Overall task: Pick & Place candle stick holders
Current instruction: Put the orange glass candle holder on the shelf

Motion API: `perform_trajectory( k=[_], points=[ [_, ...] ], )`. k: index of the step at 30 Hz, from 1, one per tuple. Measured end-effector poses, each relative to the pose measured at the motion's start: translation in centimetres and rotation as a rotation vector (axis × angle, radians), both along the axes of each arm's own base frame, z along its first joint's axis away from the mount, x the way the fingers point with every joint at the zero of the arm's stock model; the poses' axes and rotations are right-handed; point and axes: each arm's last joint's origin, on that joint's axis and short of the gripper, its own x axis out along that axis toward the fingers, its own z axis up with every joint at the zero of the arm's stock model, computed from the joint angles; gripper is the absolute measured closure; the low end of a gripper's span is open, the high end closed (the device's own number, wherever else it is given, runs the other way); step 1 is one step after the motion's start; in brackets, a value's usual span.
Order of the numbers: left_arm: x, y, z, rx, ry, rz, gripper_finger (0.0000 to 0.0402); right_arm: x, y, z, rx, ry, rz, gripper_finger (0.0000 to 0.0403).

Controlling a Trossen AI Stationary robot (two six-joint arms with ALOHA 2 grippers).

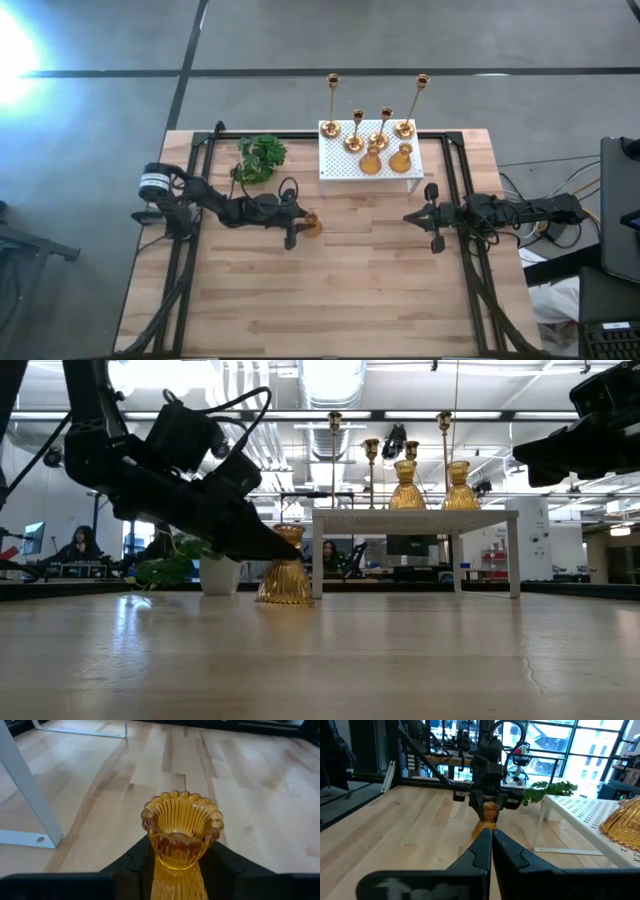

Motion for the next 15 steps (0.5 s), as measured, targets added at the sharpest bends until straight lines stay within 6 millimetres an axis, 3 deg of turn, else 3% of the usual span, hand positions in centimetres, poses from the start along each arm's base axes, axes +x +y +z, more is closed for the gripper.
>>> perform_trajectory(
  k=[15],
  points=[
    [1.5,0.1,1.4,-0.09,-0.055,0.024,0.0278,0.0,0.0,0.0,0.0,0.0,0.0,0.0394]
  ],
)
